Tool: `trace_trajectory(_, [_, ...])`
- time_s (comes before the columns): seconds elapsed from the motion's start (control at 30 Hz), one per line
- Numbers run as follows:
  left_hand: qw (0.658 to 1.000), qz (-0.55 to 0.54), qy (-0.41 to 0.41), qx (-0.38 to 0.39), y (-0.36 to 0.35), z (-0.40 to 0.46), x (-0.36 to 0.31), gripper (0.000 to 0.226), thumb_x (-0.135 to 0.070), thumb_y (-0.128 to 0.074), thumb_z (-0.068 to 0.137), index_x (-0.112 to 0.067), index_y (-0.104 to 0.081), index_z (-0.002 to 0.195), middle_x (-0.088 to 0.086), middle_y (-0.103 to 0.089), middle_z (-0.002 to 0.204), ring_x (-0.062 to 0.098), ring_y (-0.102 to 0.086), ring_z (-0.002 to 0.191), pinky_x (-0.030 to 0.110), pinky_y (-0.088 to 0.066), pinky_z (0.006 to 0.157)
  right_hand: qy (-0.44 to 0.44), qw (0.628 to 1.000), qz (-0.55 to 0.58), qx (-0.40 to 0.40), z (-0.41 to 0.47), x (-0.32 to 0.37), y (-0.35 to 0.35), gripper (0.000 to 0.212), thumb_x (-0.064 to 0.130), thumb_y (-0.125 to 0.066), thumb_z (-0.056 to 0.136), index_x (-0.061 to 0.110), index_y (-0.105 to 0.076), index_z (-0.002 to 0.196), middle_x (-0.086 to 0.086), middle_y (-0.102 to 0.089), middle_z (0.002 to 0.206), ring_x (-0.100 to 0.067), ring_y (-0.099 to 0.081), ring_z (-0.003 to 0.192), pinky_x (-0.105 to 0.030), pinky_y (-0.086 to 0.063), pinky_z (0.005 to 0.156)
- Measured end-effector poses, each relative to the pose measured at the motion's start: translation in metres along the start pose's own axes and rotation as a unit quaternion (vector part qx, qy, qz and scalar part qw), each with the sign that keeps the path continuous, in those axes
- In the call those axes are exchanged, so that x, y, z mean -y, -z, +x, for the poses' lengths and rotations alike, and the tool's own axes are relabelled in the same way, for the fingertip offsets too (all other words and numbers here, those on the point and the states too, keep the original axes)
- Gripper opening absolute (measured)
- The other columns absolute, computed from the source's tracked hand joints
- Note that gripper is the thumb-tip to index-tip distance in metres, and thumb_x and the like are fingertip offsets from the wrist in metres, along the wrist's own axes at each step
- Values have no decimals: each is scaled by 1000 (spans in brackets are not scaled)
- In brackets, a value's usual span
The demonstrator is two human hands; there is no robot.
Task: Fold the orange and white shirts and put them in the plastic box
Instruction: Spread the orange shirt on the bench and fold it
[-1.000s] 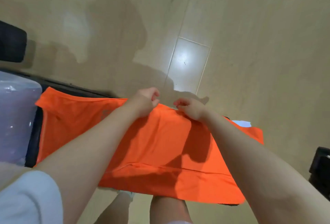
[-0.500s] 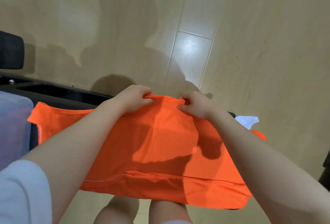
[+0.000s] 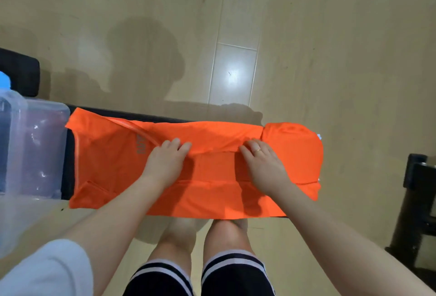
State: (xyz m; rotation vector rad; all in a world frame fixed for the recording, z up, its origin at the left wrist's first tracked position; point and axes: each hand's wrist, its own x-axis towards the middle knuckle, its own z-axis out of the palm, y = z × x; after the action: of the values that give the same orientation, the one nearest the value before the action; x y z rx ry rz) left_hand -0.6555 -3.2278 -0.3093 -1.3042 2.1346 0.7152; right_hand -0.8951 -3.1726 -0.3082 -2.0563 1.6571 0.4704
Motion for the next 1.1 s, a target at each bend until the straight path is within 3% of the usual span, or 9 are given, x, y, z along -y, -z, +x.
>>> trace_trajectory(0.07, [999,-13,29,-8,1,-5,-13,46,-24,-68,74,-9,-59,116,18,-60,101,37,-59,89,40,-49,69,-29,995,93,-17,-5,-4,0,46,12,-44,73,8,-59,117,-19,-57,126,-38,-55,116,-48,-44,99])
trace_trajectory(0.2, [996,-23,-34,-76,12,4,-50,48,-27,-81,47,-9,-67,90,13,-64,81,32,-63,68,33,-51,55,-161,953,247,-76,-12,-36,16,45,8,-47,82,3,-50,127,-23,-44,139,-38,-41,129,-42,-31,110])
trace_trajectory(0.37, [986,-87,-84,-116,35,45,-114,38,-28,-55,74,-7,-64,104,15,-66,98,34,-65,87,38,-53,69,-207,938,275,-48,5,-103,20,42,10,-47,90,7,-46,132,-16,-45,140,-35,-41,128,-38,-29,108])
trace_trajectory(0.5, [983,-147,-14,-111,36,82,-159,40,-33,-48,91,-5,-55,119,18,-58,116,37,-53,112,43,-40,89,-215,915,330,91,36,-145,14,44,33,-46,93,18,-45,134,-9,-50,139,-28,-43,130,-42,-30,110])
trace_trajectory(0.63, [985,-126,70,-90,31,108,-182,41,-43,-42,93,-9,-57,112,14,-59,113,33,-49,112,40,-35,88,-214,887,341,224,60,-167,1,50,54,-37,92,15,-60,111,-7,-62,108,-25,-54,112,-41,-34,106])
trace_trajectory(0.73, [985,-97,132,-48,32,119,-185,46,-48,-41,92,-8,-58,107,14,-60,114,33,-48,113,39,-36,90,-228,855,395,248,69,-174,-6,43,51,-49,88,12,-66,87,-6,-61,84,-21,-55,79,-31,-40,77])
trace_trajectory(0.9, [979,-160,126,-27,40,123,-187,30,-40,-51,90,-15,-60,106,10,-56,117,31,-44,118,37,-33,94,-154,841,477,202,63,-185,-13,25,19,-66,81,18,-50,63,2,-49,61,-9,-41,57,-26,-33,57])
trace_trajectory(1.03, [951,-288,38,-110,44,105,-187,16,-26,-59,84,-13,-60,93,9,-61,104,30,-53,104,35,-36,85,-87,892,443,-28,35,-176,0,10,17,-57,86,12,-58,78,-2,-54,84,-15,-49,83,-23,-33,74])
trace_trajectory(1.1, [931,-351,-22,-101,41,88,-186,11,-16,-57,77,-11,-57,86,10,-65,98,30,-60,97,35,-40,82,-36,906,414,-81,3,-170,1,17,25,-54,84,10,-60,79,-2,-54,100,-15,-47,96,-20,-29,83])
